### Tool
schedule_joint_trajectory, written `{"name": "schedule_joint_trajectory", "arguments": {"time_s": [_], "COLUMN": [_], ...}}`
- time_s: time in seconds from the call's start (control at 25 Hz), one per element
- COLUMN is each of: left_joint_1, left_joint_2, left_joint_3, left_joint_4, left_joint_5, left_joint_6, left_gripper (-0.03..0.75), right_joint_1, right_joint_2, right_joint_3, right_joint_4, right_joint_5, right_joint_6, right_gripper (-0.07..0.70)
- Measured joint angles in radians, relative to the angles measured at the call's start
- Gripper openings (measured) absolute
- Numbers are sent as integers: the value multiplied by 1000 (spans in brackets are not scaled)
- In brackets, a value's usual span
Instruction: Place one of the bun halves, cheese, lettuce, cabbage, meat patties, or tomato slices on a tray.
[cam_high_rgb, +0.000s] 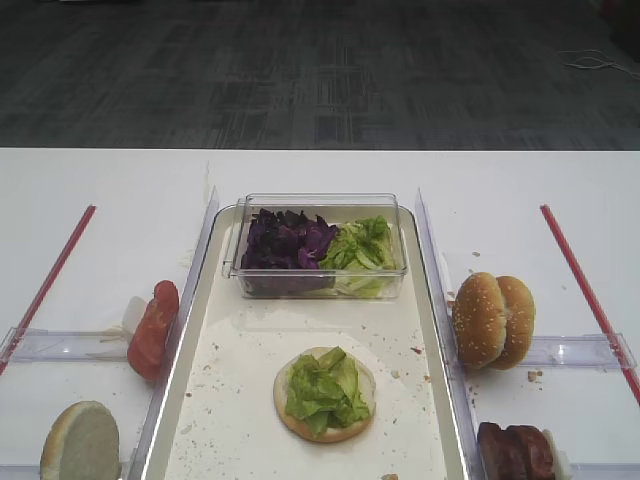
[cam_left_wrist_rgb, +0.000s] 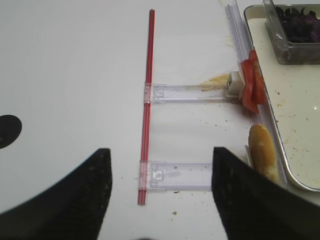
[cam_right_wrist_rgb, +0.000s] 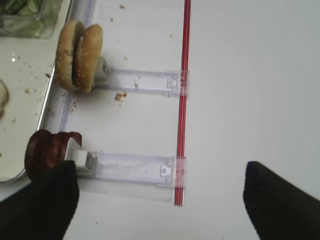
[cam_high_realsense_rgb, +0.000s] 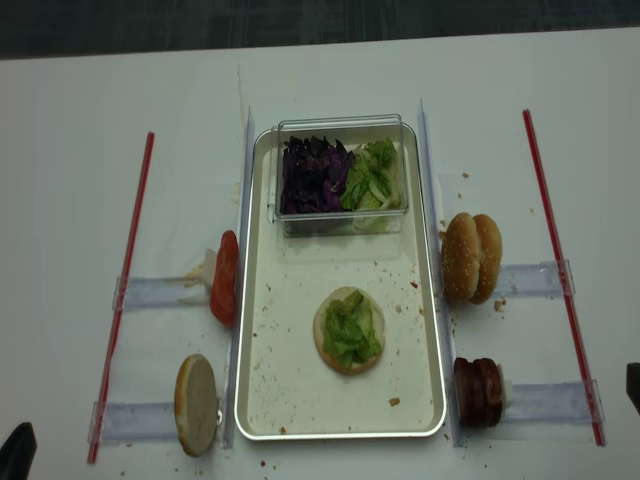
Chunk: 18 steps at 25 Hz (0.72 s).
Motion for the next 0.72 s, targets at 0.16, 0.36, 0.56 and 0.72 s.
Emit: {"name": "schedule_joint_trajectory", "arguments": {"time_s": [0.16,0.36,0.56,0.72], "left_joint_1": [0,0,0,0], "left_joint_2": [0,0,0,0], "left_joint_3": [0,0,0,0], "left_joint_4": [0,0,0,0], "left_joint_5": [0,0,0,0], "left_joint_6": [0,0,0,0], "left_gripper": [435,435,435,435], "right_joint_1": [0,0,0,0], "right_joint_2": [-145,-242,-242,-242], "right_joint_3": [0,0,0,0], "right_joint_4": [0,0,0,0], "right_joint_5": [10,15,15,15], "right_joint_6": [0,0,2,2], "right_gripper": [689,689,690,689]}}
